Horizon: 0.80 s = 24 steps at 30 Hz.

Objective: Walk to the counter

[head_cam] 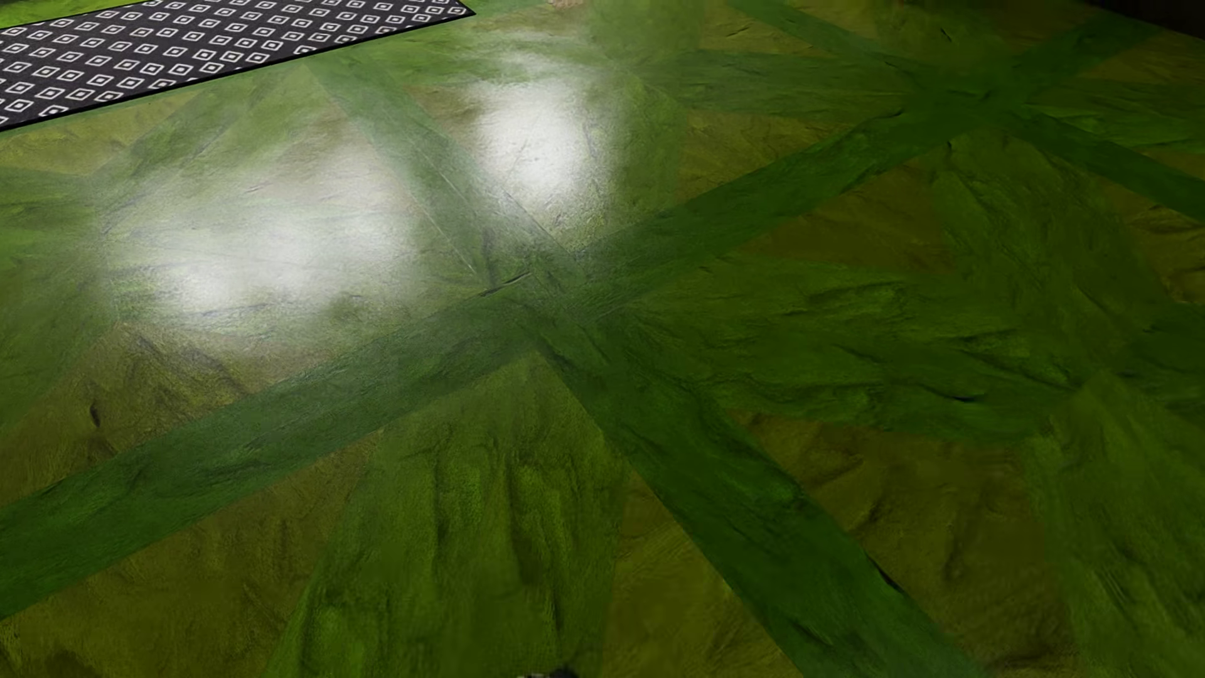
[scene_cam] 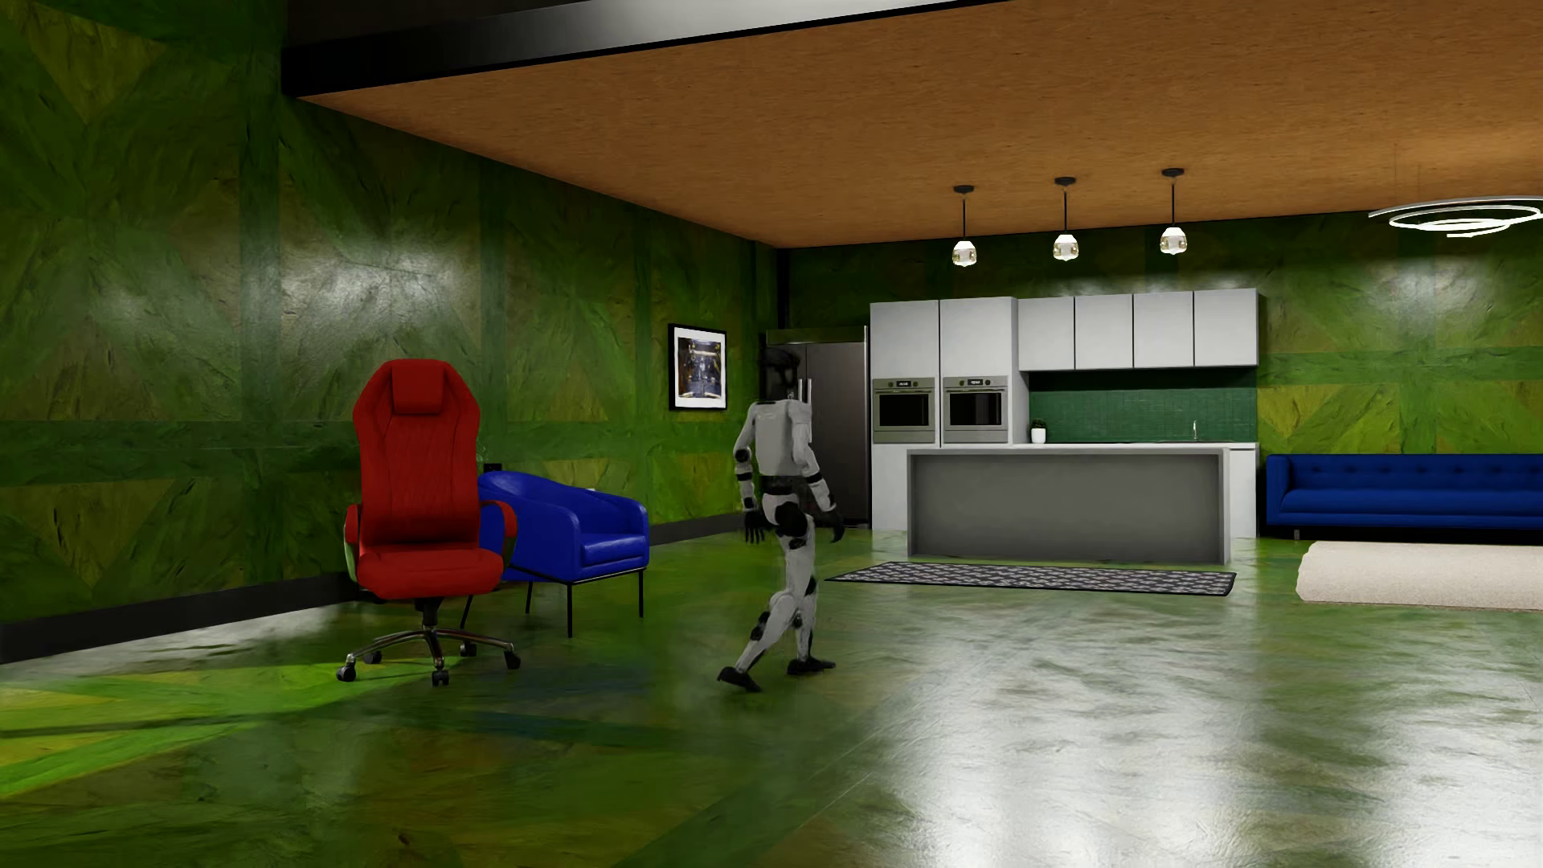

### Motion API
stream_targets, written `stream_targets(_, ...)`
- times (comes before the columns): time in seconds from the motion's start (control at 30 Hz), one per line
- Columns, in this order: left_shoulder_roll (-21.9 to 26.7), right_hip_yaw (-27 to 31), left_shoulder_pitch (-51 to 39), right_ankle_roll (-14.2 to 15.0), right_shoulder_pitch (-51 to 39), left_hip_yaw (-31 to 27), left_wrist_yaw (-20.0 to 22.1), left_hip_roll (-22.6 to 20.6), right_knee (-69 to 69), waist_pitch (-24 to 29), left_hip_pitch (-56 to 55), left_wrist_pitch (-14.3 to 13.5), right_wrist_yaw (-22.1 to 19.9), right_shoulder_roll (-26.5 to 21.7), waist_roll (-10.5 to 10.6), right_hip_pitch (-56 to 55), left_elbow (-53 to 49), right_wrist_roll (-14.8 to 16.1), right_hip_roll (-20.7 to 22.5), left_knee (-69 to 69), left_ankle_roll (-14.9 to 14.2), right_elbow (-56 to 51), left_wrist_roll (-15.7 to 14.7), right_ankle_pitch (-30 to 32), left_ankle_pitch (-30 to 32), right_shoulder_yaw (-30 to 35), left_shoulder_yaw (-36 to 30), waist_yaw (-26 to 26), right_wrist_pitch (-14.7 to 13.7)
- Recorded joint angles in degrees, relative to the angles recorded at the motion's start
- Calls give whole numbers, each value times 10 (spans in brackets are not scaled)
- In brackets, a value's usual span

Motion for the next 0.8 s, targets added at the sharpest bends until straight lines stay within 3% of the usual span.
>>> stream_targets(0.03, 6, 0, 10, 0, 6, 0, 0, -7, 21, -3, -8, 0, 0, 0, -5, 15, -3, 0, -3, 14, 0, -3, 0, 13, 44, -15, -8, 5, 0)
stream_targets(0.1, 7, 0, 26, 0, 27, 0, 0, -42, 161, -11, 3, 0, 0, 8, -23, -12, 3, 0, -30, 65, 0, 13, 0, 123, 155, -36, -9, -4, 0)
stream_targets(0.13, 6, 0, 26, 0, 34, 0, 0, -61, 285, -12, 25, 0, 0, 12, -30, -67, 9, 0, -44, 86, 0, 35, 0, 167, 160, -28, -13, -21, 0)
stream_targets(0.2, 10, 0, 13, 0, 37, 0, 0, -77, 430, 7, 122, 0, 0, 17, -41, -182, 3, 0, -55, 70, 0, 67, 0, 81, 95, -1, -11, -57, 0)
stream_targets(0.23, 11, 0, -2, 0, 39, 0, 0, -72, 409, 13, 175, 0, 0, 19, -34, -228, 6, 0, -49, 50, 0, 79, 0, 43, 57, 19, -8, -84, 0)
stream_targets(0.3, 19, 0, -31, 0, 59, 0, 0, -61, 246, 16, 266, 0, 0, 17, -18, -292, -13, 0, -40, 13, 0, 86, 0, 28, -22, 29, 5, -142, 0)
stream_targets(0.37, 23, 0, -57, 0, 82, 0, 0, -50, 49, 4, 331, 0, 0, 10, 2, -339, -42, 0, -39, -18, 0, 84, 0, 65, -99, 16, 43, -177, 0)
stream_targets(0.43, 29, 0, -75, 0, 100, 0, 0, -38, -2, -11, 377, 0, 0, 6, 21, -381, -66, 0, -53, -12, 0, 91, 0, 91, -141, 2, 69, -210, 0)
stream_targets(0.47, 28, 0, -77, 0, 107, 0, 0, -32, 36, -13, 394, 0, 0, 3, 34, -391, -74, 0, -56, 20, 0, 97, 0, 108, -136, 2, 76, -229, 0)
stream_targets(0.5, 24, 0, -73, 0, 112, 0, 0, -21, 93, -12, 395, 0, 0, 2, 50, -397, -86, 0, -45, 86, 0, 106, 0, 129, -85, -6, 100, -242, 0)
stream_targets(0.53, 14, 0, -71, 0, 109, 0, 0, -10, 141, -10, 369, 0, 0, 4, 67, -391, -78, 0, -37, 189, 0, 124, 0, 125, 17, -6, 100, -244, 0)
stream_targets(0.57, 4, 0, -70, 0, 100, 0, 0, -4, 166, -5, 325, 0, 0, 7, 74, -367, -62, 0, -34, 302, 0, 142, 0, 101, 116, 5, 77, -232, 0)
stream_targets(0.6, 0, 0, -71, 0, 93, 0, 0, 2, 169, 0, 269, 0, 0, 13, 74, -335, -56, 0, -35, 387, 0, 150, 0, 79, 169, 8, 58, -207, 0)
stream_targets(0.63, -6, 0, -68, 0, 89, 0, 0, 4, 153, 4, 211, 0, 0, 21, 67, -290, -49, 0, -44, 423, 0, 148, 0, 66, 184, 12, 42, -181, 0)
stream_targets(0.7, -20, 0, -51, 0, 88, 0, 0, 2, 94, 6, 90, 0, 0, 26, 46, -187, -24, 0, -64, 368, 0, 111, 0, 38, 194, 24, 38, -123, 0)
stream_targets(0.77, -17, 0, -21, 0, 91, 0, 0, 7, 40, 2, -5, 0, 0, 20, 26, -87, -15, 0, -77, 228, 0, 55, 0, -1, 210, 27, 21, -55, 0)
stream_targets(0.8, -11, 0, -5, 0, 89, 0, 0, 16, 23, 1, -43, 0, 0, 12, 23, -44, -16, 0, -79, 153, 0, 27, 0, -17, 183, 26, 20, -20, 0)
